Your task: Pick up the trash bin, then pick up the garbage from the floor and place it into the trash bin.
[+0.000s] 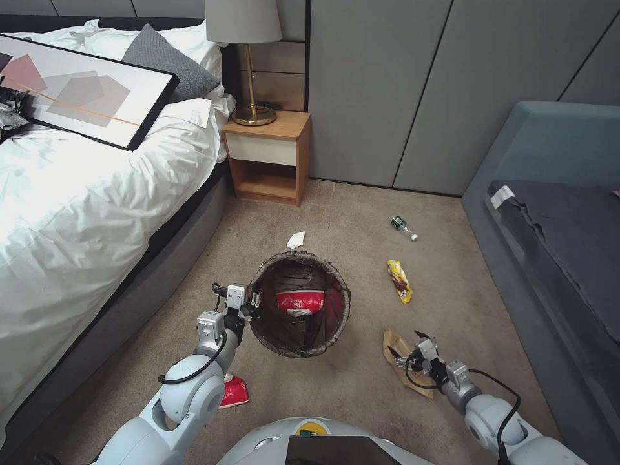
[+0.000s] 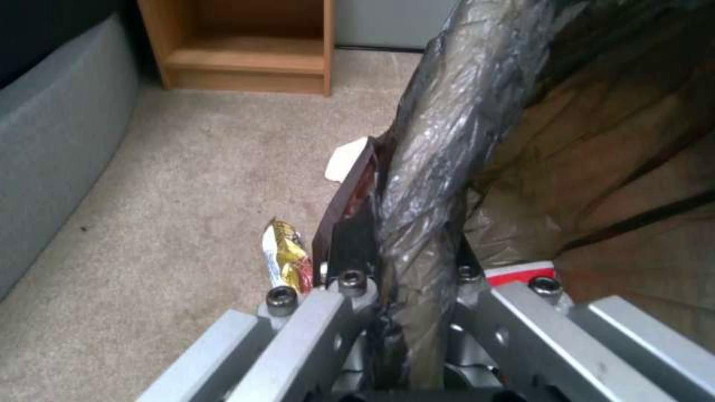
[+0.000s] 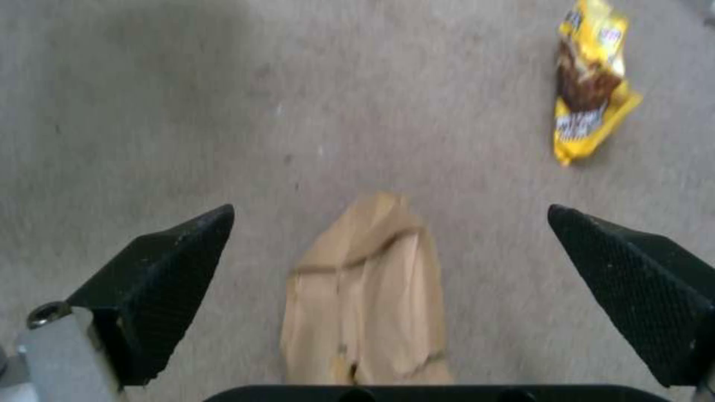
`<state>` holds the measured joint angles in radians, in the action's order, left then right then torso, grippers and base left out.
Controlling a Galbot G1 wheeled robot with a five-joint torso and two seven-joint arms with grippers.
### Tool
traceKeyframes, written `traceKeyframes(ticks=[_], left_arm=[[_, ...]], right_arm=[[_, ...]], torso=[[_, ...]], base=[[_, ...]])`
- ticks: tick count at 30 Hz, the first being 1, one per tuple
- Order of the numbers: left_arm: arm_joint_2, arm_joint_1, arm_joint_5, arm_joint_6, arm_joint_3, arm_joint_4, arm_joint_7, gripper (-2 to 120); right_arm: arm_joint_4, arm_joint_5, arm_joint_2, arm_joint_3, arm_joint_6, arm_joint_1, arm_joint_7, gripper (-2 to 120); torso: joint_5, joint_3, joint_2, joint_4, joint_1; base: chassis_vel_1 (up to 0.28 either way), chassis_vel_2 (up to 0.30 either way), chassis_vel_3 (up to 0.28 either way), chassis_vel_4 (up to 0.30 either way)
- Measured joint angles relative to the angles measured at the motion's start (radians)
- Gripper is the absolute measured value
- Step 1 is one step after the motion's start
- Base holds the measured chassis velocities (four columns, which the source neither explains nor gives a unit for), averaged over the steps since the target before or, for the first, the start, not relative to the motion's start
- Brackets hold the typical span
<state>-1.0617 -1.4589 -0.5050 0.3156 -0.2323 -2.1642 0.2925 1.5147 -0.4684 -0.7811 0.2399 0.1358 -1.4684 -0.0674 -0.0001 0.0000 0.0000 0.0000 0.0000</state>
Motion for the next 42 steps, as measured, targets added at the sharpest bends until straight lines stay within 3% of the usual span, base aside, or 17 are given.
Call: traceKeyframes(ticks=[33,36,42], left_arm=[[-0.001,0.015,0.002,-0.006,0.012,0.015,-0.003,3],[0.003,0.015,0.001,-0.006,0.012,0.011,-0.003,3],[0.008,0.014,0.0,-0.006,0.013,0.007,0.0,3]], right_arm=[[-0.236,0.044,-0.103,-0.032,0.009,0.067,0.021,99],[-0.24,0.045,-0.112,-0.031,0.011,0.073,0.015,83],[-0.242,0.056,-0.127,-0.035,0.015,0.076,-0.001,64]], torso=[[0.0,0.0,0.0,0.0,0.0],[0.0,0.0,0.0,0.0,0.0],[0.0,0.0,0.0,0.0001,0.0]], base=[[0.0,0.0,0.0,0.0],[0.0,0.0,0.0,0.0],[0.0,0.0,0.0,0.0]])
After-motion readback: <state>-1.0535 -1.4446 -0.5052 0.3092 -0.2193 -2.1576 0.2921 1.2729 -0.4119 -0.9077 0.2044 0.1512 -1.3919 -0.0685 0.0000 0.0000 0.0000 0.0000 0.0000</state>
